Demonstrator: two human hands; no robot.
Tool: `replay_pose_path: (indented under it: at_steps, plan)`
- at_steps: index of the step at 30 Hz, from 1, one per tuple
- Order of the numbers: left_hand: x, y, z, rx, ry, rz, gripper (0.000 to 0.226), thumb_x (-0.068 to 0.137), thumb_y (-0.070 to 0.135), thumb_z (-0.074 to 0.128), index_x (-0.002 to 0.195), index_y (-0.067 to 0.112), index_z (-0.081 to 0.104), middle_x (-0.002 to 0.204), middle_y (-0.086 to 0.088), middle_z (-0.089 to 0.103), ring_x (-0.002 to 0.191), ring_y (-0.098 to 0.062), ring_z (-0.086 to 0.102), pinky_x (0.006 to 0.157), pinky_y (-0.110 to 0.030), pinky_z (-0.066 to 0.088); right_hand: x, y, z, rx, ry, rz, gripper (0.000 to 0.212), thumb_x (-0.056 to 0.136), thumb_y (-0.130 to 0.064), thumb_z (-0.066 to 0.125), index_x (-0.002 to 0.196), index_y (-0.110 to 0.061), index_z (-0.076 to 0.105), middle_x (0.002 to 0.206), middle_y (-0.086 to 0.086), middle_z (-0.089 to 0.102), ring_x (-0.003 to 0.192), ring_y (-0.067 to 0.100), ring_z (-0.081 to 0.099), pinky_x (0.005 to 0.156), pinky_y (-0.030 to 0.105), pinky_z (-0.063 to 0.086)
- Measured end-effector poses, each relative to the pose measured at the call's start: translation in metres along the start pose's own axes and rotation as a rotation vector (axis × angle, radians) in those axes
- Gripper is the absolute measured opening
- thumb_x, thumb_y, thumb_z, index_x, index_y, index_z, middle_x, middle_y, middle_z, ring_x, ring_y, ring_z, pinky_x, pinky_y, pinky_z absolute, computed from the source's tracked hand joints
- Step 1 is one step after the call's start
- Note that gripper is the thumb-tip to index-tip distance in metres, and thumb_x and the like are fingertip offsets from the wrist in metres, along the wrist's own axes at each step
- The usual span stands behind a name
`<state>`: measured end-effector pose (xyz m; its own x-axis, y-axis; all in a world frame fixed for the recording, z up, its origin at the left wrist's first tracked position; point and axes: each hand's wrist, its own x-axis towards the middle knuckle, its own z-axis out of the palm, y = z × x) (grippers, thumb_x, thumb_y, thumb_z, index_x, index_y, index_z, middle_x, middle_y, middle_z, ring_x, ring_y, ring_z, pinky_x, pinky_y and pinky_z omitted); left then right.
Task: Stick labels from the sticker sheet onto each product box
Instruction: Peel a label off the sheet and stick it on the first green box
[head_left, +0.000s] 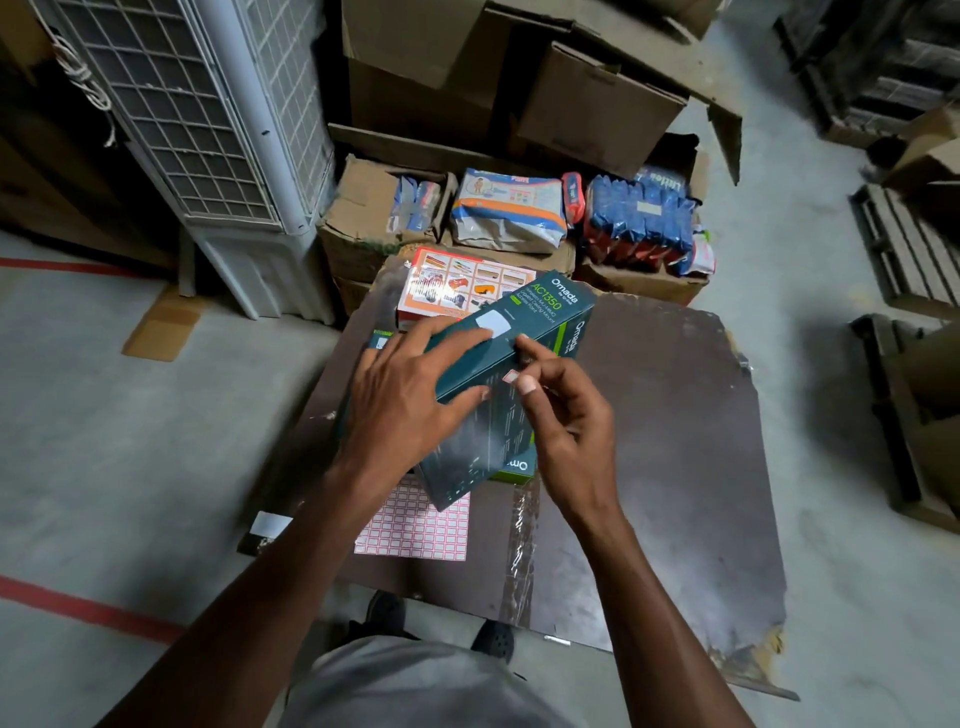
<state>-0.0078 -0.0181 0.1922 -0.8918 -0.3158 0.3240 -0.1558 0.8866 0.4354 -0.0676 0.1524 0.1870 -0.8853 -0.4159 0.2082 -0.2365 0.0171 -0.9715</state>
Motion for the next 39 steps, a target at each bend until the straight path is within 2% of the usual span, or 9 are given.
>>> replay_pose_path:
  at_steps: [3, 5, 9, 13, 17, 30, 39]
  plan:
    - [-0.005, 0.001, 0.002, -0.035, 0.03, 0.016, 0.054, 0.083, 0.048, 0.076, 0.134, 0.041, 0.061, 0.144, 0.014, 0.053, 0.123, -0.016, 0.056, 0.093, -0.038, 0.043, 0.006, 0.0, -0.002, 0.056, 0.116, 0.097, 0.008, 0.1, -0.011, 0.064, 0.094, -0.009, 0.068, 0.103, 0.011, 0.07, 0.097, 0.017, 0.066, 0.085, 0.036, 0.055]
    - [-0.005, 0.001, 0.002, -0.057, 0.043, 0.011, 0.05, 0.083, 0.049, 0.075, 0.131, 0.041, 0.064, 0.141, 0.015, 0.056, 0.119, -0.015, 0.058, 0.091, -0.036, 0.042, 0.01, -0.002, -0.002, 0.101, 0.135, 0.207, 0.011, 0.101, -0.015, 0.064, 0.096, -0.009, 0.07, 0.094, 0.008, 0.071, 0.087, 0.014, 0.064, 0.08, 0.03, 0.055]
    - [-0.005, 0.0, 0.004, -0.076, 0.057, -0.006, 0.047, 0.083, 0.05, 0.072, 0.129, 0.041, 0.066, 0.138, 0.016, 0.06, 0.116, -0.016, 0.06, 0.088, -0.038, 0.045, 0.013, -0.004, 0.002, 0.206, 0.1, 0.382, 0.011, 0.099, -0.016, 0.066, 0.091, -0.013, 0.074, 0.083, -0.002, 0.072, 0.083, 0.011, 0.064, 0.082, 0.03, 0.054]
    - [-0.006, -0.001, 0.004, -0.074, 0.057, -0.004, 0.047, 0.083, 0.048, 0.072, 0.129, 0.041, 0.066, 0.136, 0.016, 0.06, 0.116, -0.015, 0.06, 0.089, -0.035, 0.044, 0.013, -0.005, 0.01, 0.274, 0.092, 0.462, 0.01, 0.095, -0.018, 0.073, 0.09, -0.01, 0.075, 0.079, 0.0, 0.071, 0.078, 0.011, 0.065, 0.08, 0.029, 0.057]
    - [-0.005, 0.001, 0.004, -0.073, 0.049, 0.007, 0.048, 0.083, 0.049, 0.069, 0.13, 0.041, 0.065, 0.136, 0.015, 0.06, 0.116, -0.015, 0.06, 0.088, -0.037, 0.046, 0.014, -0.005, 0.014, 0.266, 0.129, 0.469, 0.011, 0.094, -0.02, 0.074, 0.088, -0.01, 0.075, 0.076, 0.002, 0.071, 0.073, 0.01, 0.065, 0.072, 0.024, 0.056]
    - [-0.001, 0.001, 0.007, -0.077, 0.046, 0.014, 0.049, 0.083, 0.046, 0.074, 0.13, 0.04, 0.066, 0.135, 0.015, 0.061, 0.114, -0.015, 0.061, 0.088, -0.036, 0.046, 0.019, -0.004, 0.015, 0.256, 0.182, 0.488, 0.015, 0.094, -0.021, 0.075, 0.086, -0.008, 0.074, 0.077, 0.006, 0.07, 0.074, 0.015, 0.065, 0.073, 0.026, 0.057]
    - [-0.002, -0.001, 0.005, -0.081, 0.048, 0.029, 0.05, 0.082, 0.046, 0.071, 0.131, 0.039, 0.065, 0.135, 0.013, 0.062, 0.115, -0.016, 0.061, 0.088, -0.033, 0.041, 0.019, -0.002, 0.023, 0.205, 0.248, 0.477, 0.018, 0.092, -0.023, 0.077, 0.075, -0.017, 0.072, 0.07, 0.001, 0.07, 0.072, 0.017, 0.066, 0.07, 0.029, 0.057]
